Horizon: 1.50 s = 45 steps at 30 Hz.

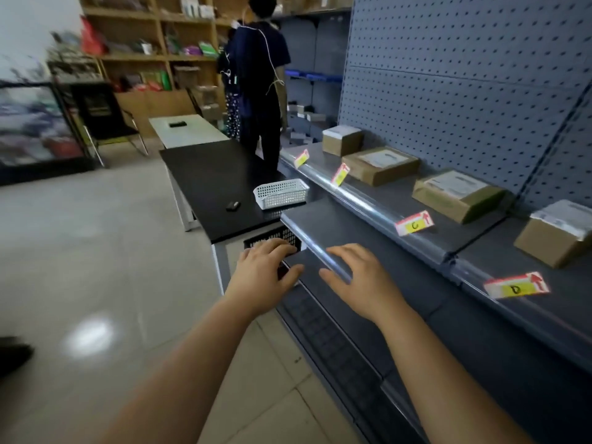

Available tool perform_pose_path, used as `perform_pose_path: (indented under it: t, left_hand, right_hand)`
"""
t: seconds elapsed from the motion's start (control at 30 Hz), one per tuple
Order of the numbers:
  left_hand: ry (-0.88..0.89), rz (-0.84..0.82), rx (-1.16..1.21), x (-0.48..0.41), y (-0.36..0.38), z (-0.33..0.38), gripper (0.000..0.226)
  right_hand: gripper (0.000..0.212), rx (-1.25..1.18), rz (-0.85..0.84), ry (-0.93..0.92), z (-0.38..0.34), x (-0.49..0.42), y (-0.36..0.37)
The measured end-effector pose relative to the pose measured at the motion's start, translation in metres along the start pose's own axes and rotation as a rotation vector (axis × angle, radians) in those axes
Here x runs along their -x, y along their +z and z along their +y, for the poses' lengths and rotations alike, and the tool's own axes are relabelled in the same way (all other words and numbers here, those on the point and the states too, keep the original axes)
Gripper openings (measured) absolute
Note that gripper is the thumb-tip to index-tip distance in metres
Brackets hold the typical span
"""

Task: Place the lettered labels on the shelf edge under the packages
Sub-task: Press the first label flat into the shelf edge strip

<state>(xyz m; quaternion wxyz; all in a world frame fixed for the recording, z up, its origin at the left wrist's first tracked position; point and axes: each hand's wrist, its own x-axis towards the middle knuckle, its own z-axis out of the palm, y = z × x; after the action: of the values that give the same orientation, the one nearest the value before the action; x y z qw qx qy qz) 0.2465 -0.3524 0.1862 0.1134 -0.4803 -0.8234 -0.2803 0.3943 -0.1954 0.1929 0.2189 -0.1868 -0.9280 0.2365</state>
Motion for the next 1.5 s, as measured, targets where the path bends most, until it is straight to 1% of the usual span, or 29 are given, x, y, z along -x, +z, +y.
perform_pose_path:
  t: [0.07, 0.17, 0.3, 0.53, 0.7, 0.77, 0.9, 1.07, 1.2, 1.33, 1.5]
  left_hand:
    - [-0.003, 0.009, 0.010, -0.021, -0.001, -0.037, 0.046]
    - [-0.014, 0.007, 0.018, -0.058, -0.004, -0.094, 0.040]
    - [0.030, 0.003, 0.040, -0.112, -0.012, -0.154, 0.038]
    - [0.094, -0.033, 0.106, -0.186, 0.001, -0.211, 0.036]
    - [0.109, -0.048, 0.138, -0.232, 0.029, -0.246, 0.033]
    - [0.115, -0.059, 0.150, -0.255, 0.044, -0.255, 0.034]
    - [0.181, -0.098, 0.155, -0.310, 0.074, -0.266, 0.038]
    - [0.256, -0.134, 0.148, -0.388, 0.101, -0.274, 0.046]
    - [0.315, -0.141, 0.181, -0.432, 0.125, -0.273, 0.043]
    - [0.367, -0.194, 0.222, -0.456, 0.150, -0.273, 0.042]
    - [0.457, -0.174, 0.301, -0.483, 0.177, -0.279, 0.033]
  right_hand:
    - [0.045, 0.014, 0.002, -0.007, -0.006, -0.034, 0.020]
    - [0.042, 0.015, 0.026, 0.022, -0.016, -0.085, 0.047]
    - [0.042, 0.055, 0.067, 0.068, -0.029, -0.145, 0.068]
    - [0.045, 0.116, 0.088, 0.130, -0.041, -0.224, 0.097]
    - [0.044, 0.115, 0.113, 0.138, -0.021, -0.276, 0.117]
    - [0.044, 0.105, 0.139, 0.144, -0.008, -0.295, 0.123]
    - [0.043, 0.093, 0.214, 0.190, 0.025, -0.334, 0.125]
    - [0.040, 0.172, 0.310, 0.247, 0.062, -0.386, 0.116]
    - [0.036, 0.236, 0.353, 0.279, 0.084, -0.417, 0.111]
    - [0.042, 0.290, 0.329, 0.337, 0.089, -0.436, 0.106]
    - [0.051, 0.429, 0.268, 0.359, 0.086, -0.461, 0.115]
